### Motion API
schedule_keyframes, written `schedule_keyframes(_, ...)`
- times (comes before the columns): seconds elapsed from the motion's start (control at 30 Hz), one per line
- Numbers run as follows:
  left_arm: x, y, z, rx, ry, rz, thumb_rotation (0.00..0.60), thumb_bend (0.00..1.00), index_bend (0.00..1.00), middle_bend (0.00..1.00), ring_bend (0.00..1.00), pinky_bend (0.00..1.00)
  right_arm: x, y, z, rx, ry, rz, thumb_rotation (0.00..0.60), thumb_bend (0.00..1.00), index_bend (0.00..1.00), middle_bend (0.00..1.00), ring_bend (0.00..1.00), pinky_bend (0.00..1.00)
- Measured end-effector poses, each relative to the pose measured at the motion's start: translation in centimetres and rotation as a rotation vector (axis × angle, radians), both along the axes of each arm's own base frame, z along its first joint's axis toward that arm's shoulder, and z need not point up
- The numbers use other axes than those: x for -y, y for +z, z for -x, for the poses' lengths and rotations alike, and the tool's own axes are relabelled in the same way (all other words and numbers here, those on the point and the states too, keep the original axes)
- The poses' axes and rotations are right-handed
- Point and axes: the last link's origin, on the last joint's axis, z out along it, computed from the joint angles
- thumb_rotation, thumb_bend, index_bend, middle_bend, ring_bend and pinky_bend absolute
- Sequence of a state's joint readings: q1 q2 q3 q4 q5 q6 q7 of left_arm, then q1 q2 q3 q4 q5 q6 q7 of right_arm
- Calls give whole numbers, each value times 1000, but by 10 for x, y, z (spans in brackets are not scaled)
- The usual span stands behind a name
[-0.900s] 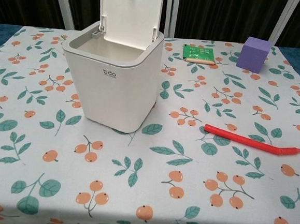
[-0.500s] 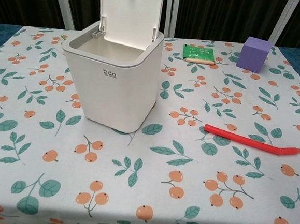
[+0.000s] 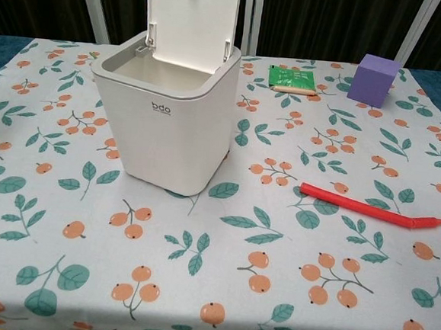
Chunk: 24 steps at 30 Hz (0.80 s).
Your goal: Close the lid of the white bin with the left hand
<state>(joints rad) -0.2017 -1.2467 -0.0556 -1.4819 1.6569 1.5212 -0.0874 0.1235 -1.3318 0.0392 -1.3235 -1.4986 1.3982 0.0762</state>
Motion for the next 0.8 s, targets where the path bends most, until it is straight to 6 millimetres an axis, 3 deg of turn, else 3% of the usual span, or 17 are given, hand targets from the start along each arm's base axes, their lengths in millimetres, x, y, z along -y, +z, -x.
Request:
schedule_keyframes(0.17, -33, 6, -34, 60, -121, 50, 600, 746, 60, 103, 0, 0, 1, -2, 0, -1, -3, -5, 600, 224, 0, 0, 0, 0)
schedule_keyframes(0.4, -78, 4, -96, 77, -300, 155, 600, 774, 60, 103, 0, 0, 2, -4, 3, -3, -15, -12, 600, 224, 0, 0, 0, 0)
schedule_keyframes(0.8, -122, -7, -172, 55, -400, 355, 600, 793, 51, 106, 0, 0, 3, -6, 9, 0, -36, -21, 600, 225, 0, 0, 0, 0)
